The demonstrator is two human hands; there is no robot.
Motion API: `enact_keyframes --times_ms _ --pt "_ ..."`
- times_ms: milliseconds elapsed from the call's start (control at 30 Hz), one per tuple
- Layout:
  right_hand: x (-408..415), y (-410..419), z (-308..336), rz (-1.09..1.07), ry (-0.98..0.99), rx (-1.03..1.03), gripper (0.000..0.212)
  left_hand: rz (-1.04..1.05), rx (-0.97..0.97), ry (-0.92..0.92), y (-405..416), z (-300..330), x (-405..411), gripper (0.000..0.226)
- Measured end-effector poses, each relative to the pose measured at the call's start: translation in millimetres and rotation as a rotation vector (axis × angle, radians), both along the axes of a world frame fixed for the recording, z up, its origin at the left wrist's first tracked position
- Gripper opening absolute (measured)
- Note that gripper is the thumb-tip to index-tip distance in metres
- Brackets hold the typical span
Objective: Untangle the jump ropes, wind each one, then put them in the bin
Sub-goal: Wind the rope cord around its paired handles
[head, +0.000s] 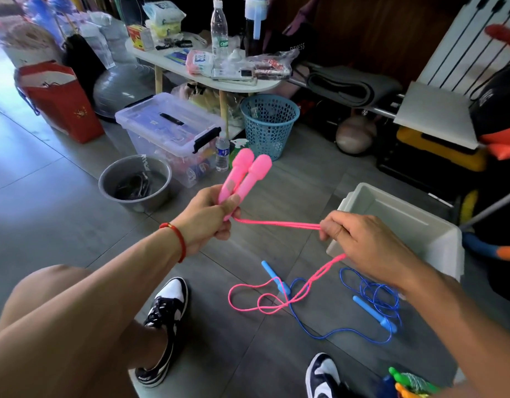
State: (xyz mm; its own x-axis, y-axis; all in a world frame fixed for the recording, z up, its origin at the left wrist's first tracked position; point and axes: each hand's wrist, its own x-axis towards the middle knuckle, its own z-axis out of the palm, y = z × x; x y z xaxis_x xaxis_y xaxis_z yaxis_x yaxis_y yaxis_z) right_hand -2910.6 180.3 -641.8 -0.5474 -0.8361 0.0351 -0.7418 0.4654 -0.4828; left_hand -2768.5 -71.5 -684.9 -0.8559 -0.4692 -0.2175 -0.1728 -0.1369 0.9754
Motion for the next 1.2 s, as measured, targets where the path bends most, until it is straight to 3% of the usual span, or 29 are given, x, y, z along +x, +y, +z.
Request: enact_keyframes --times_ms 67,167,267,400,533,667,767,800,867,1000,1200 --pt "4.8 1.1 7.2 0.060 0.079 0.048 0.017 -0.068 -0.062 -0.049 -0.2 -4.8 3.0 0.009" --pt "2.7 0.7 20.8 0.172 0.413 0.079 0.025 -0.320 -0.285 -0.181 6.8 -13.3 9.1 0.013" --pt "-5.0 -6.8 38.9 0.317 0.522 0.134 0.038 -0.621 -0.464 -0.280 30.2 -19.3 13.7 0.014" --pt "-13.3 -26.4 48.5 0.389 0.457 0.237 0.037 -0.863 -0.582 -0.181 55.3 -9.6 18.1 0.019" --pt "-18.8 -42.5 47.3 0.344 0.046 0.197 0.015 -0.978 -0.633 -0.011 72.6 6.6 27.0 0.018" --pt "-17.8 -41.9 27.5 0.296 -0.454 0.087 0.009 -0.938 -0.583 0.111 68.8 24.2 39.9 0.023" --pt "-10.0 -33.5 14.0 0.208 -0.666 0.006 0.038 -0.828 -0.467 0.156 58.3 34.4 42.8 0.015" --pt "-2.7 -30.9 6.6 0.138 -0.679 -0.001 0.039 -0.779 -0.409 0.147 54.6 35.7 43.6 0.010" --pt "18.5 -25.9 -13.0 -0.007 -0.601 -0.042 0.014 -0.668 -0.268 0.096 43.7 30.7 44.3 0.005" --pt "56.3 -22.1 -56.7 -0.010 -0.543 -0.013 0.033 -0.434 -0.061 -0.136 17.9 -0.5 41.3 0.031" --pt "98.6 -34.5 -75.1 -0.113 -0.553 -0.031 0.037 -0.259 0.103 -0.163 23.1 -24.1 36.5 0.020"
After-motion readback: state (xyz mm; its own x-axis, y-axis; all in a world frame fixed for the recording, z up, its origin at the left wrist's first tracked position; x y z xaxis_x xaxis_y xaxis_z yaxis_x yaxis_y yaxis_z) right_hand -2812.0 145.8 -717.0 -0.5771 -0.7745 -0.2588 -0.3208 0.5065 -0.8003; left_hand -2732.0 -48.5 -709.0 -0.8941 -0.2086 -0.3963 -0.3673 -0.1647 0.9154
